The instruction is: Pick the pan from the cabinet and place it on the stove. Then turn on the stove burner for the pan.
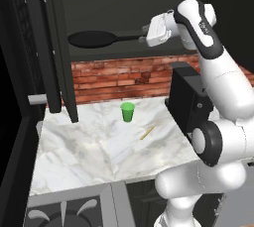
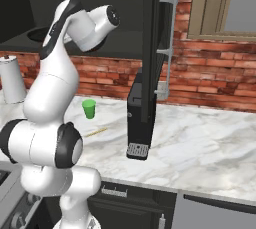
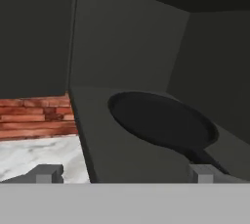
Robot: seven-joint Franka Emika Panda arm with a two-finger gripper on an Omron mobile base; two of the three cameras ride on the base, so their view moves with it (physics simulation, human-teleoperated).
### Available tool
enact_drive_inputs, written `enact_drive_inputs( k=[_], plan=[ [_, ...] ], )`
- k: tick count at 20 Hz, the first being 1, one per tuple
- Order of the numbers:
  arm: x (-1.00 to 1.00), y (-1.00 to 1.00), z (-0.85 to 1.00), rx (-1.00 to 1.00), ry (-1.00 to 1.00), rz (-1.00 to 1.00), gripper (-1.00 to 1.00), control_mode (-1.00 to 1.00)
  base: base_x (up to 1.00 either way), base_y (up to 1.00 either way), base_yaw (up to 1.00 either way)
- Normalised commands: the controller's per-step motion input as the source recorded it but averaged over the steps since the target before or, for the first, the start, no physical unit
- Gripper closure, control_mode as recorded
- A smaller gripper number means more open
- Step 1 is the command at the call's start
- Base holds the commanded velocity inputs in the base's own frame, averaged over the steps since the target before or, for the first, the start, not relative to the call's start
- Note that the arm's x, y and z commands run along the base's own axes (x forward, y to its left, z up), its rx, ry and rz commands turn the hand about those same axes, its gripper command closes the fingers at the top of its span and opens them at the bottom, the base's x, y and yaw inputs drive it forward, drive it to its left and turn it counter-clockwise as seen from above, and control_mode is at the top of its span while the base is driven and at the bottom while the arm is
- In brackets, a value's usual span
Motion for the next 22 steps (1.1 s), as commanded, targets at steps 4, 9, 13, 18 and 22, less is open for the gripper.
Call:
enact_drive_inputs(
  k=[4, 9, 13, 18, 22],
  plan=[
    [0.43, 0.05, -0.07, -0.12, 0.0, 0.04, -1.0, -1.0, 0.0, 0.0, 0.0],
    [0.43, 0.0, -0.02, -0.1, 0.01, 0.04, -1.0, -1.0, 0.0, 0.0, 0.0],
    [0.37, 0.0, -0.14, -0.09, 0.01, 0.04, -1.0, -1.0, 0.0, 0.0, 0.0],
    [0.32, 0.0, -0.22, -0.08, 0.0, 0.03, -1.0, -1.0, 0.0, 0.0, 0.0],
    [0.31, 0.0, -0.24, -0.06, 0.0, 0.03, -1.0, -1.0, 0.0, 0.0, 0.0]
  ],
)
